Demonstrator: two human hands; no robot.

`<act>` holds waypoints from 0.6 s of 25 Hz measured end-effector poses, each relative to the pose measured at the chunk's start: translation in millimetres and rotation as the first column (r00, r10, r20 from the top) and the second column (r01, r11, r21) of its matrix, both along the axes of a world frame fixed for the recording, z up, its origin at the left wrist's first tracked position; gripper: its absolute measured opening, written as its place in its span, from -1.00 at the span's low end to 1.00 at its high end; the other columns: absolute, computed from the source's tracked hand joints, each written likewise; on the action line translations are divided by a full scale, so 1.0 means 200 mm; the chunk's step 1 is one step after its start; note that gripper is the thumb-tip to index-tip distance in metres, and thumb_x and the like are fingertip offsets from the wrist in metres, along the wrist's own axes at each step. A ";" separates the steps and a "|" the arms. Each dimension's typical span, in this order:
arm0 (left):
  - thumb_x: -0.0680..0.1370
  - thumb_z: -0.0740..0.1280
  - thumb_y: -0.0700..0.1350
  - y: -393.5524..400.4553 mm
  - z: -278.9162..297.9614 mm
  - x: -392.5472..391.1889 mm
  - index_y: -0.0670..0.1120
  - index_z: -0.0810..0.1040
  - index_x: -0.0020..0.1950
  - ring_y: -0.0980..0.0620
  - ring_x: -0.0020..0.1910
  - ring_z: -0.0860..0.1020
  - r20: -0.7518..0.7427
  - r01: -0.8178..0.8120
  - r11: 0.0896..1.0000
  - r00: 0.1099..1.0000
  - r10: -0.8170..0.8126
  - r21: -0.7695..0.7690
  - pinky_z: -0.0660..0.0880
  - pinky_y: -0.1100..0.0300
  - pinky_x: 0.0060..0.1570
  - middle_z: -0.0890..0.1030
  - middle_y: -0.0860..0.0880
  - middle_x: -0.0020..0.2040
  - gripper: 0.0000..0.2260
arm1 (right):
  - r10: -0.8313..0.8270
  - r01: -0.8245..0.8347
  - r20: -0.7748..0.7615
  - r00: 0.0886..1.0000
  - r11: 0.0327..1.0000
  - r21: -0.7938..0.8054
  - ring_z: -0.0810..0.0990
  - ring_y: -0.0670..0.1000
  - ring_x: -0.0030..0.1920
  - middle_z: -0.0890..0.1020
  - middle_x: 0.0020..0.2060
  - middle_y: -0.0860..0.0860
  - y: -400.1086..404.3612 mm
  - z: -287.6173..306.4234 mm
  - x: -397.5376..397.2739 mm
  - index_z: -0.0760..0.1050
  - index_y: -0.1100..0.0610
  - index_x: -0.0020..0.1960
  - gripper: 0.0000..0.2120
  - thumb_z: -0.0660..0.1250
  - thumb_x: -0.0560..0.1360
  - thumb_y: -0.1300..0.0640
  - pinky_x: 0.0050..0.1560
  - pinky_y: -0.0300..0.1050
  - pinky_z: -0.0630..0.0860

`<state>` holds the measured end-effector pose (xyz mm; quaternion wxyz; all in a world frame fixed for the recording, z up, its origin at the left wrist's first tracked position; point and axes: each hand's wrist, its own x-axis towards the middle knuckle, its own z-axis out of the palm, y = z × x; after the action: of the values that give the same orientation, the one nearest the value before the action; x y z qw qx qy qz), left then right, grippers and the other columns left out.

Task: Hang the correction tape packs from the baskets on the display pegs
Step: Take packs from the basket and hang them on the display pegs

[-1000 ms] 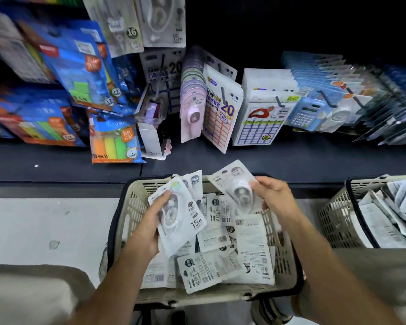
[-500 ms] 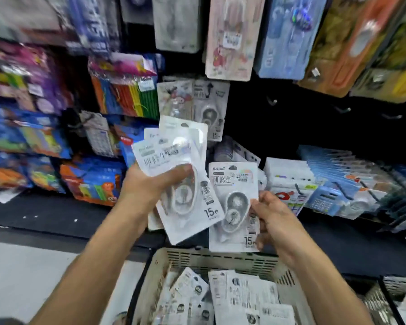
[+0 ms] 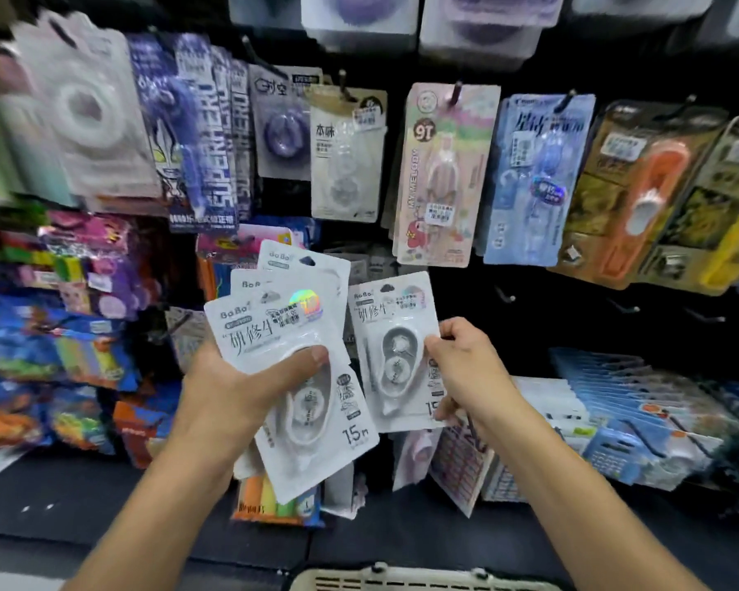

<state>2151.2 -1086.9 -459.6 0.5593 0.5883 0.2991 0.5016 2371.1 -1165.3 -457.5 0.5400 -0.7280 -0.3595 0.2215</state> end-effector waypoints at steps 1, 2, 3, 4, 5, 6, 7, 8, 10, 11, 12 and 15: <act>0.09 0.61 0.10 0.00 0.01 0.00 0.09 0.72 0.00 -0.02 -0.05 0.74 0.021 0.022 1.000 1.000 -0.021 -0.009 0.61 0.05 -0.07 0.76 0.02 -0.01 -0.52 | -0.014 0.015 0.025 1.000 0.999 -0.043 0.52 0.06 -0.53 0.50 -0.25 0.06 0.01 0.01 0.00 0.45 0.07 -0.03 -0.88 0.20 0.65 0.08 -0.60 -0.17 0.40; 0.09 0.61 0.08 -0.01 0.01 0.00 0.07 0.72 0.00 -0.04 -0.05 0.74 0.040 0.042 0.999 0.998 -0.041 -0.020 0.62 0.06 -0.10 0.76 0.00 -0.01 -0.52 | -0.032 0.033 0.014 0.999 0.997 -0.073 0.52 0.07 -0.56 0.50 -0.25 0.06 0.02 0.02 0.00 0.45 0.08 -0.05 -0.87 0.21 0.64 0.06 -0.61 -0.19 0.37; 0.09 0.62 0.06 -0.01 0.02 0.00 0.06 0.73 0.00 -0.07 -0.05 0.74 0.060 0.054 0.998 0.997 -0.052 -0.032 0.64 0.06 -0.12 0.76 -0.02 0.00 -0.52 | -0.035 0.031 -0.042 0.999 0.996 -0.082 0.54 0.11 -0.51 0.54 -0.20 0.09 0.01 0.00 -0.01 0.45 0.09 -0.06 -0.86 0.22 0.63 0.07 -0.61 -0.21 0.36; 0.08 0.62 0.05 -0.01 0.02 0.01 0.05 0.73 0.00 -0.09 -0.04 0.74 0.079 0.059 0.997 0.995 -0.055 -0.044 0.65 0.03 -0.11 0.76 -0.04 0.00 -0.51 | -0.023 0.014 -0.135 0.991 0.997 -0.070 0.56 0.15 -0.43 0.57 -0.13 0.16 -0.01 -0.01 -0.01 0.46 0.10 -0.07 -0.86 0.23 0.63 0.09 -0.63 -0.21 0.36; 0.08 0.63 0.05 -0.02 0.03 0.01 0.04 0.73 0.01 -0.11 -0.03 0.74 0.092 0.061 0.997 0.994 -0.055 -0.053 0.64 -0.02 -0.05 0.76 -0.05 0.01 -0.50 | -0.011 -0.001 -0.226 0.974 0.999 -0.052 0.57 0.17 -0.35 0.59 -0.06 0.24 -0.02 -0.02 -0.02 0.48 0.11 -0.07 -0.87 0.24 0.64 0.12 -0.64 -0.22 0.38; 0.09 0.63 0.04 -0.02 0.03 0.02 0.03 0.72 0.02 -0.12 -0.01 0.73 0.103 0.063 0.996 0.993 -0.057 -0.060 0.62 -0.07 0.01 0.76 -0.06 0.02 -0.49 | -0.003 -0.009 -0.285 0.959 0.999 -0.043 0.58 0.18 -0.29 0.60 0.01 0.31 -0.03 -0.02 -0.03 0.48 0.12 -0.07 -0.88 0.25 0.64 0.14 -0.65 -0.23 0.38; 0.09 0.64 0.04 -0.02 0.04 0.02 0.01 0.72 0.03 -0.14 0.01 0.73 0.114 0.071 0.995 0.992 -0.063 -0.066 0.61 -0.10 0.06 0.75 -0.07 0.03 -0.48 | 0.001 -0.014 -0.316 0.949 0.999 -0.038 0.58 0.18 -0.26 0.59 0.06 0.36 -0.03 -0.02 -0.02 0.48 0.12 -0.06 -0.88 0.26 0.64 0.15 -0.66 -0.23 0.38; 0.10 0.64 0.03 -0.03 0.04 0.03 0.00 0.72 0.04 -0.15 0.02 0.73 0.123 0.080 0.994 0.990 -0.071 -0.072 0.60 -0.12 0.09 0.75 -0.08 0.04 -0.48 | 0.011 -0.020 -0.339 0.941 1.000 -0.024 0.58 0.18 -0.28 0.59 0.04 0.37 -0.03 -0.01 -0.02 0.48 0.12 -0.07 -0.88 0.26 0.65 0.16 -0.67 -0.24 0.37; 0.11 0.64 0.03 -0.03 0.04 0.04 -0.01 0.72 0.05 -0.15 0.03 0.72 0.132 0.092 0.993 0.988 -0.081 -0.075 0.59 -0.13 0.12 0.75 -0.08 0.04 -0.48 | 0.013 -0.006 -0.380 0.925 1.000 0.018 0.58 0.13 -0.42 0.61 -0.08 0.28 -0.02 0.00 -0.01 0.48 0.10 -0.09 -0.86 0.26 0.65 0.16 -0.68 -0.25 0.36; 0.11 0.64 0.03 -0.03 0.04 0.04 0.00 0.72 0.05 -0.14 0.03 0.73 0.129 0.091 0.993 0.988 -0.081 -0.071 0.59 -0.12 0.11 0.75 -0.07 0.04 -0.48 | -0.001 0.006 -0.378 0.926 1.000 0.013 0.57 0.10 -0.45 0.60 -0.11 0.23 -0.01 0.00 0.00 0.47 0.09 -0.10 -0.86 0.26 0.65 0.15 -0.67 -0.24 0.37; 0.12 0.64 0.03 -0.04 0.04 0.04 0.01 0.72 0.05 -0.12 0.02 0.73 0.122 0.085 0.994 0.989 -0.077 -0.067 0.59 -0.09 0.09 0.75 -0.06 0.04 -0.49 | -0.026 0.022 -0.349 0.937 1.000 -0.014 0.57 0.10 -0.43 0.59 -0.11 0.20 0.00 0.00 0.01 0.47 0.09 -0.10 -0.86 0.26 0.65 0.14 -0.66 -0.23 0.39; 0.14 0.65 0.01 -0.03 0.03 0.05 0.00 0.70 0.04 -0.04 -0.04 0.74 0.089 0.048 0.998 0.995 -0.045 -0.029 0.64 0.06 -0.11 0.76 0.00 -0.01 -0.52 | -0.069 0.054 -0.250 0.966 0.996 -0.068 0.59 0.15 -0.22 0.59 0.02 0.20 0.05 0.01 0.05 0.49 0.08 0.05 -0.92 0.25 0.65 0.09 -0.56 -0.12 0.53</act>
<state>2161.4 -1093.2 -452.7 0.5924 0.5636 0.2681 0.5094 2380.5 -1155.6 -456.0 0.5656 -0.7208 -0.2584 0.3062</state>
